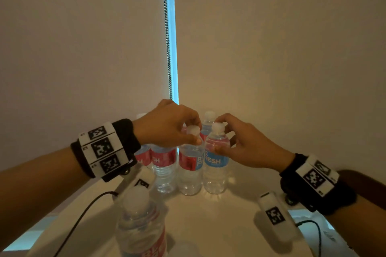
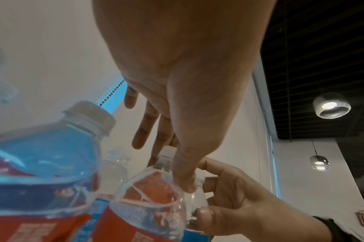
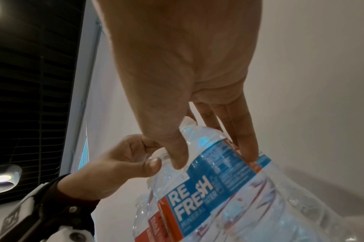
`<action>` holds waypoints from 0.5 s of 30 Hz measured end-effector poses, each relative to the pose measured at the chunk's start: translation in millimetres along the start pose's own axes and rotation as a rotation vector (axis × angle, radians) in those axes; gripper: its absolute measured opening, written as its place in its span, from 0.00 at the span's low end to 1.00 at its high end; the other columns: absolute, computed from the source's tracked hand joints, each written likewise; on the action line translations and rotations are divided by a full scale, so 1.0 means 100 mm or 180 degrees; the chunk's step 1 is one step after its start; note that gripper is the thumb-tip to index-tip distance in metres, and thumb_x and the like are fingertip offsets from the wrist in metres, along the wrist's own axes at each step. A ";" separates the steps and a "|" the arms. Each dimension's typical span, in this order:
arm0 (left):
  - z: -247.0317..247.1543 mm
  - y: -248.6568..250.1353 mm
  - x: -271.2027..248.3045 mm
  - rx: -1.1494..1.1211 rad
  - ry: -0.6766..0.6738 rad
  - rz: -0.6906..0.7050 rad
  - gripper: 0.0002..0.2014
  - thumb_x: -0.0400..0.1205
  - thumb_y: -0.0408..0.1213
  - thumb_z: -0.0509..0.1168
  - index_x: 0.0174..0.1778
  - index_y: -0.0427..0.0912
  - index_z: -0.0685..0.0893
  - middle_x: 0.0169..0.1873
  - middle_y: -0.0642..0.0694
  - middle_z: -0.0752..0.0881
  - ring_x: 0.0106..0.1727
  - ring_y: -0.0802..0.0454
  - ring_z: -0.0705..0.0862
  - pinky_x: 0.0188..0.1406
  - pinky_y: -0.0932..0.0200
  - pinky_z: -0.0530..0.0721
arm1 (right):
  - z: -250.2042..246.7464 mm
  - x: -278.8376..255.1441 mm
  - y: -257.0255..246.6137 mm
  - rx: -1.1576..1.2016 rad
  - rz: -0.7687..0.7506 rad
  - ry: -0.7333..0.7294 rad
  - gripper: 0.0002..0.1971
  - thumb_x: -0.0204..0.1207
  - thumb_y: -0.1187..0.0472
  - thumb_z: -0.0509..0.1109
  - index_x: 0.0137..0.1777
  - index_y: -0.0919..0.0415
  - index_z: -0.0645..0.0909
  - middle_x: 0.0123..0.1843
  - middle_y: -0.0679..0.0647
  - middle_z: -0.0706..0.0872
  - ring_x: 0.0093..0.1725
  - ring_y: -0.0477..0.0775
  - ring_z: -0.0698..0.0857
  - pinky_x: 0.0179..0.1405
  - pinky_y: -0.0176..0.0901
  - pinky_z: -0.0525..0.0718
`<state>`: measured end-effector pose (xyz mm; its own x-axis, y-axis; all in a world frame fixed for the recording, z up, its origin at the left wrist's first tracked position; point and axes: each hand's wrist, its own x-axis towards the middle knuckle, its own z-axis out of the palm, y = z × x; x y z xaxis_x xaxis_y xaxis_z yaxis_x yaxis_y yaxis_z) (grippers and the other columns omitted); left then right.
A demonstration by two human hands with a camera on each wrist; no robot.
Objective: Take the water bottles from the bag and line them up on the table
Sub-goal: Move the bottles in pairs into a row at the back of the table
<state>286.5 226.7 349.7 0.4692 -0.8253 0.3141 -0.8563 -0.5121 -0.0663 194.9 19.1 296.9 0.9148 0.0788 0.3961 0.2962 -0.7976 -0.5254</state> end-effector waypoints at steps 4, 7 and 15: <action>0.03 -0.01 0.04 0.0086 -0.0025 -0.0178 0.20 0.78 0.63 0.67 0.60 0.55 0.85 0.56 0.60 0.89 0.56 0.58 0.84 0.79 0.46 0.58 | 0.04 0.05 0.03 0.0020 0.0066 0.0020 0.25 0.75 0.51 0.79 0.68 0.49 0.72 0.57 0.51 0.87 0.51 0.57 0.91 0.47 0.53 0.93; 0.04 -0.04 0.04 0.0113 -0.0018 -0.0269 0.20 0.79 0.62 0.66 0.60 0.54 0.84 0.56 0.59 0.89 0.51 0.60 0.80 0.78 0.47 0.59 | 0.07 0.07 0.02 0.0063 0.0056 0.0013 0.26 0.75 0.52 0.79 0.70 0.50 0.72 0.59 0.51 0.86 0.53 0.54 0.90 0.46 0.45 0.93; 0.04 -0.04 0.02 0.0049 -0.0108 -0.0436 0.21 0.81 0.58 0.67 0.65 0.50 0.83 0.62 0.53 0.88 0.51 0.56 0.81 0.60 0.57 0.68 | 0.11 0.09 -0.04 0.0076 0.0133 0.0041 0.28 0.77 0.54 0.78 0.73 0.52 0.71 0.57 0.47 0.84 0.50 0.45 0.86 0.45 0.33 0.88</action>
<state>291.6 225.8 347.0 0.5887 -0.7549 0.2890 -0.7805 -0.6239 -0.0397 205.0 29.9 294.6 0.9230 0.0379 0.3829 0.2643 -0.7855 -0.5595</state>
